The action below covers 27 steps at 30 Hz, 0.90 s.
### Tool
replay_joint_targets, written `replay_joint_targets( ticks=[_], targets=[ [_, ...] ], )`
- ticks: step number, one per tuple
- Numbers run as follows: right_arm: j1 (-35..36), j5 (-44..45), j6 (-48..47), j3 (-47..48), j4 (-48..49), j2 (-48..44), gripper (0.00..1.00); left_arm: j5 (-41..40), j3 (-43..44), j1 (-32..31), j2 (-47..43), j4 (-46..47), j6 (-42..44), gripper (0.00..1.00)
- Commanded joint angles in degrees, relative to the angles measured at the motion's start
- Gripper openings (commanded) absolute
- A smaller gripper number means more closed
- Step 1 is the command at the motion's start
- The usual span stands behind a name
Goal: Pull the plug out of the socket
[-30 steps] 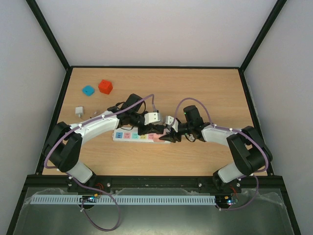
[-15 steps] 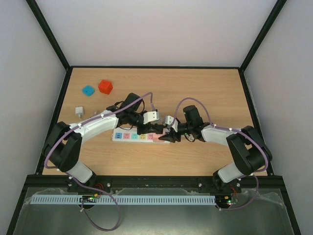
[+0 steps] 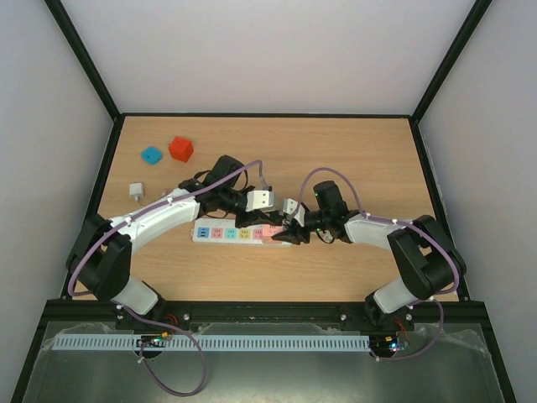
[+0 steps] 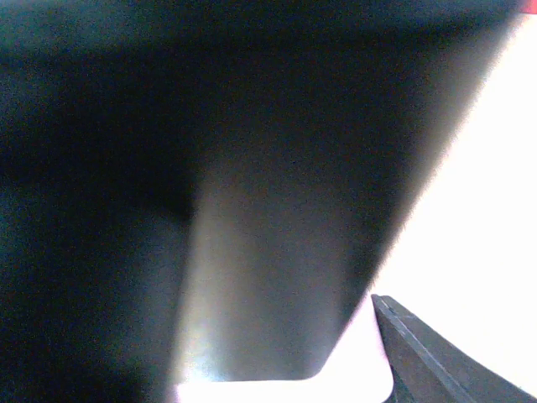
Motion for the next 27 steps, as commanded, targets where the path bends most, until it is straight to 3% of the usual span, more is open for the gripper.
replay_joint_targets(
  ticks=[1, 17, 27],
  targets=[
    [-0.14, 3.54, -0.2, -0.83, -1.77, 1.86, 0.2, 2.79, 1.93, 0.34, -1.08, 0.99, 0.84, 0.07],
    [-0.08, 3.43, -0.47, -1.05, -1.9, 1.51, 0.33, 7.51, 4.62, 14.36, -6.71, -9.25, 6.67, 0.05],
    [-0.08, 3.34, -0.47, -0.99, -2.08, 1.58, 0.36, 8.52, 12.9, 27.6, -5.6, -14.39, 10.41, 0.04]
  ],
)
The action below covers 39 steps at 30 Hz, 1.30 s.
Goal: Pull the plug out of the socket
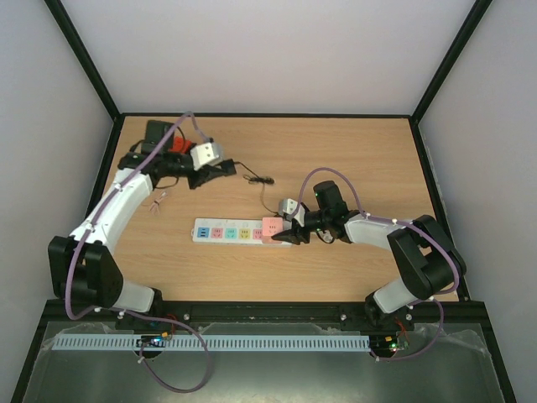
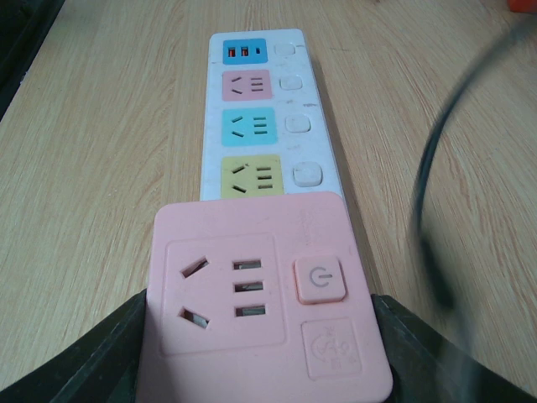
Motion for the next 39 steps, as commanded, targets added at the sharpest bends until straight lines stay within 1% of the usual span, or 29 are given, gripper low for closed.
replay_joint_targets(
  ticks=[1, 3, 9, 14, 19, 23, 28, 34, 39],
  targets=[
    [-0.08, 3.34, -0.45, -1.01, -2.14, 1.57, 0.36, 3.26, 4.4, 3.81, 0.05, -2.39, 2.53, 0.04],
    [-0.09, 3.28, -0.45, -0.99, -2.05, 1.59, 0.36, 2.8, 4.86, 4.99, 0.07, -1.46, 2.27, 0.04],
    [-0.08, 3.29, -0.53, -0.97, -2.1, 1.56, 0.36, -2.54, 4.76, 7.49, 1.33, 3.28, 0.13, 0.04],
    [-0.08, 3.32, -0.45, -1.0, -2.1, 1.57, 0.36, -8.71, 4.32, 8.31, 4.32, 5.57, -0.98, 0.04],
    [-0.1, 3.28, -0.45, -0.93, -2.09, 1.53, 0.36, -8.22, 4.52, 8.23, 8.34, 3.97, -0.49, 0.04],
    [-0.08, 3.33, -0.41, -1.03, -2.05, 1.31, 0.36, -10.56, 4.5, 8.89, 12.52, 3.66, -0.02, 0.04],
    [-0.08, 3.29, -0.37, -0.96, -2.08, 1.31, 0.36, -11.32, 4.92, 11.37, 18.08, 2.98, -0.28, 0.04],
    [-0.08, 3.33, -0.36, -0.97, -2.18, 1.32, 0.36, -11.19, 5.88, 15.69, 22.34, 5.51, -4.34, 0.04],
    [-0.07, 3.33, -0.41, -0.97, -2.2, 1.32, 0.36, -11.57, 7.74, 19.06, 25.73, 5.43, -5.69, 0.04]
  ],
)
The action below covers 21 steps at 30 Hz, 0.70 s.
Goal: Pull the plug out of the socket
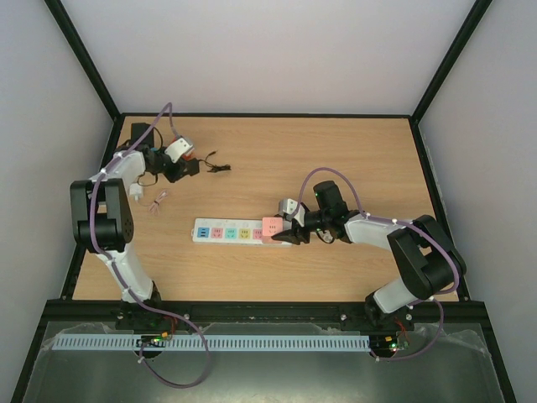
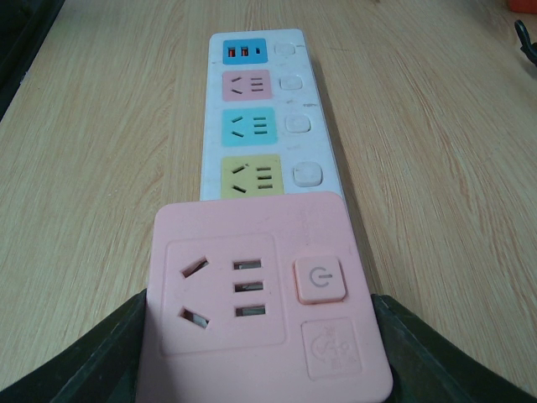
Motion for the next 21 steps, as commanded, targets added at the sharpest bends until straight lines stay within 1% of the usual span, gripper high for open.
replay_joint_targets(
  ticks=[1, 6, 11, 13, 18, 21],
  targets=[
    [-0.08, 3.28, -0.32, -1.01, -2.15, 1.33, 0.36, 0.11, 2.69, 2.84, 2.83, 0.94, -2.03, 0.05],
    [-0.12, 3.31, -0.27, -0.85, -2.13, 1.4, 0.36, -1.66, 3.06, 5.45, 4.45, 2.49, -1.96, 0.05],
    [-0.08, 3.31, -0.32, -0.86, -2.16, 1.39, 0.36, -10.38, -0.57, 5.5, 3.45, 9.26, -0.61, 0.06],
    [-0.03, 3.3, -0.36, -0.95, -2.14, 1.32, 0.36, -14.19, -0.72, 5.46, 3.69, 10.88, -0.52, 0.06],
    [-0.08, 3.29, -0.36, -0.98, -2.2, 1.31, 0.36, -17.73, -3.09, 5.25, 3.12, 13.75, 2.84, 0.08],
    [-0.08, 3.39, -0.27, -0.99, -2.09, 1.31, 0.36, -22.1, -5.59, 3.54, 2.5, 16.44, 5.0, 0.08]
  ],
)
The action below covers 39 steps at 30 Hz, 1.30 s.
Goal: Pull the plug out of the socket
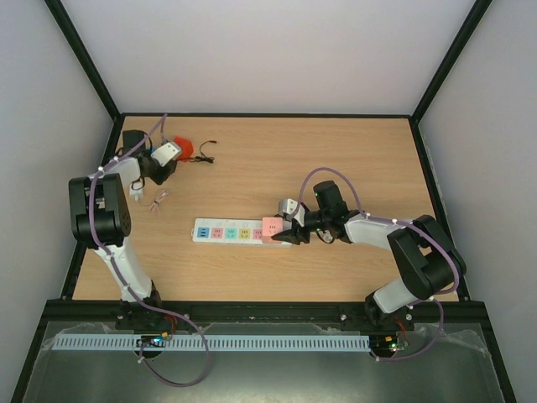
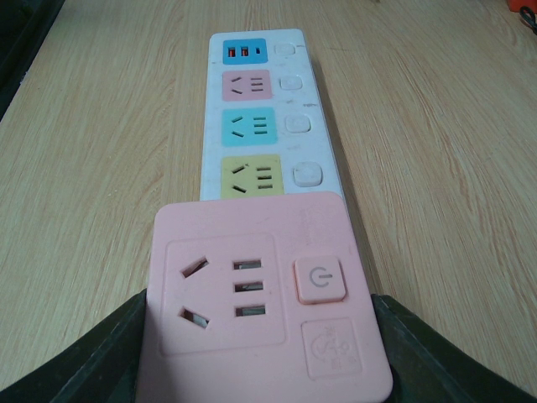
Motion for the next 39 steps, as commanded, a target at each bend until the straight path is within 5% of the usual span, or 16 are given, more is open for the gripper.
replay_joint_targets(
  ticks=[1, 8, 14, 27, 39],
  targets=[
    [-0.08, 3.31, -0.27, -0.93, -2.12, 1.35, 0.37, -8.1, -4.34, -2.21, -1.92, 5.84, 4.54, 0.08],
    [-0.09, 3.4, -0.03, -0.92, -2.19, 1.14, 0.36, -19.95, -11.77, -6.12, -2.79, 15.56, 8.93, 0.09],
    [-0.08, 3.49, 0.16, -0.9, -2.01, 1.04, 0.37, -20.02, -12.95, -7.42, -4.66, 13.19, 8.98, 0.2],
    [-0.08, 3.71, 0.03, -1.16, -1.99, 0.43, 0.37, -9.02, -8.23, -7.72, -9.71, -3.41, 4.35, 0.63],
    [0.01, 3.81, 0.38, -1.0, -2.28, -0.18, 0.37, 3.11, -7.5, -12.9, -17.82, -15.31, 0.32, 0.69]
  ],
)
